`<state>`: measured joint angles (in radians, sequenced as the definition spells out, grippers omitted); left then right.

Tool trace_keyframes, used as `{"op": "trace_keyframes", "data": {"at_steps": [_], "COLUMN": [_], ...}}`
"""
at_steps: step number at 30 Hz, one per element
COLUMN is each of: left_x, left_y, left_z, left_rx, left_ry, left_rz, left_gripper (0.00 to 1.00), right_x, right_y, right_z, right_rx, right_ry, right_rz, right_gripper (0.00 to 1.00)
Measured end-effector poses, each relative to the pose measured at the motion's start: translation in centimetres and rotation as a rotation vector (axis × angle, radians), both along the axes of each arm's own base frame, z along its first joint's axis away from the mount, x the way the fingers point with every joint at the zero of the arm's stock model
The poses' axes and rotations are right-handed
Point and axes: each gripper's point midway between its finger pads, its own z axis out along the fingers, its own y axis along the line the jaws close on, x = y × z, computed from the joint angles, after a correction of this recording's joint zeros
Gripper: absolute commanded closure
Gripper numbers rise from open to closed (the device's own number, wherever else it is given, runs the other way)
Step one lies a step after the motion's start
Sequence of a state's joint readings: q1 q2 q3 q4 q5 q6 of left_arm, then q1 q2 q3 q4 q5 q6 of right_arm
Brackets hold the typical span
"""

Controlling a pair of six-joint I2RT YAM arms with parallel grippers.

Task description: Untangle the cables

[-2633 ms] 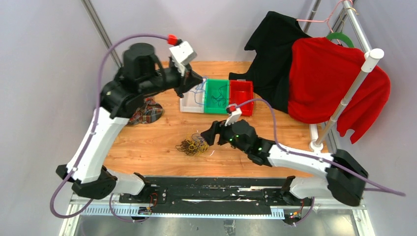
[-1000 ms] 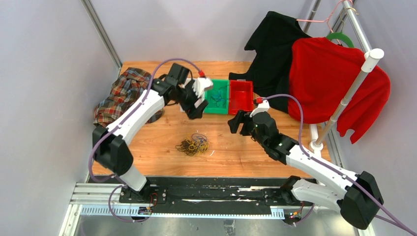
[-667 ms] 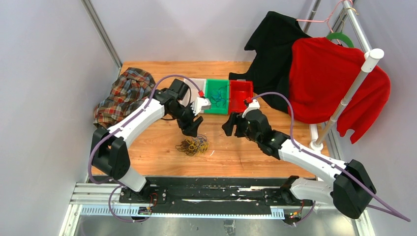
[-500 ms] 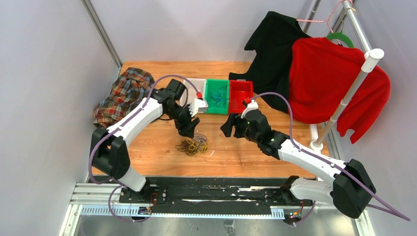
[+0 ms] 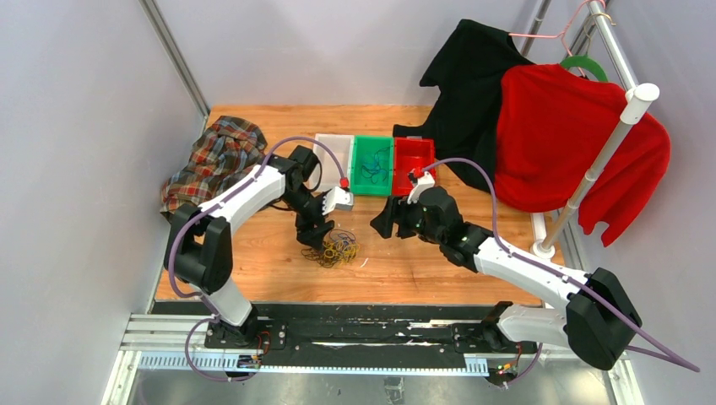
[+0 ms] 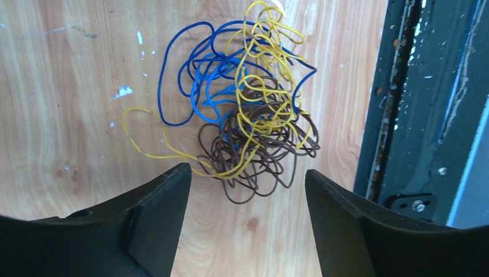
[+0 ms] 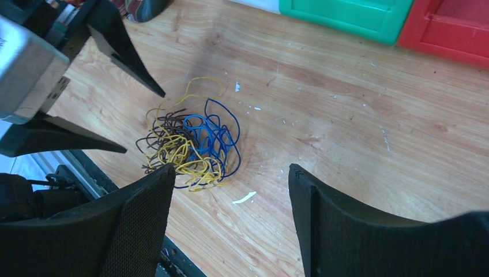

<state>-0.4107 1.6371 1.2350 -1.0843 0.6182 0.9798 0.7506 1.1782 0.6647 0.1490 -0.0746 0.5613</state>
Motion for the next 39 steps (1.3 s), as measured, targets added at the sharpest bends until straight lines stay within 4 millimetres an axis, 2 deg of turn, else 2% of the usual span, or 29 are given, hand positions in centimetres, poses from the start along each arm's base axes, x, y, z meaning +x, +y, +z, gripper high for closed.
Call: {"op": "trace_keyframes", "data": {"at_steps": [3, 6, 13, 15, 18, 21, 25, 29, 32, 39], "left_x": [0.6, 1.1, 1.1, 0.6, 0.0, -0.1, 0.3, 0.8, 0.4, -1.0], "left_y": [-0.1, -0.3, -0.5, -0.3, 0.0, 0.0, -0.5, -1.2, -1.4, -2.0], "left_z": [-0.4, -0.5, -1.6, -2.1, -2.6, -1.8, 1.6, 6.7, 9.7, 13.4], "left_rx": [-0.005, -0.015, -0.024, -0.022, -0.012, -0.020, -0.055, -0.129, -0.176, -0.247], "left_ry": [-0.030, -0.059, -0.053, -0.042, -0.025, -0.031, -0.070, -0.139, -0.161, -0.121], "left_rz": [-0.029, -0.047, -0.056, -0.064, -0.060, -0.032, 0.067, 0.182, 0.258, 0.386], "left_gripper": [0.24, 0.33, 0.87, 0.98, 0.99, 0.99, 0.99, 0.99, 0.99, 0.99], "right_x": [-0.1, -0.3, -0.4, -0.4, -0.4, -0.4, -1.2, -2.0, -2.4, -2.9], "right_y": [0.3, 0.5, 0.6, 0.6, 0.7, 0.9, 2.0, 3.7, 4.7, 7.4], "right_z": [0.3, 0.3, 0.3, 0.3, 0.3, 0.0, 0.1, 1.7, 2.9, 7.0], "right_rx": [0.013, 0.018, 0.021, 0.021, 0.022, 0.019, 0.008, 0.018, 0.023, 0.064], "right_ry": [-0.003, 0.000, 0.001, 0.002, 0.001, 0.003, -0.009, -0.071, -0.122, -0.241], "right_rz": [0.016, 0.028, 0.035, 0.036, 0.036, 0.041, 0.077, 0.123, 0.148, 0.200], "right_gripper": [0.31, 0.33, 0.35, 0.35, 0.32, 0.27, 0.25, 0.24, 0.24, 0.24]}}
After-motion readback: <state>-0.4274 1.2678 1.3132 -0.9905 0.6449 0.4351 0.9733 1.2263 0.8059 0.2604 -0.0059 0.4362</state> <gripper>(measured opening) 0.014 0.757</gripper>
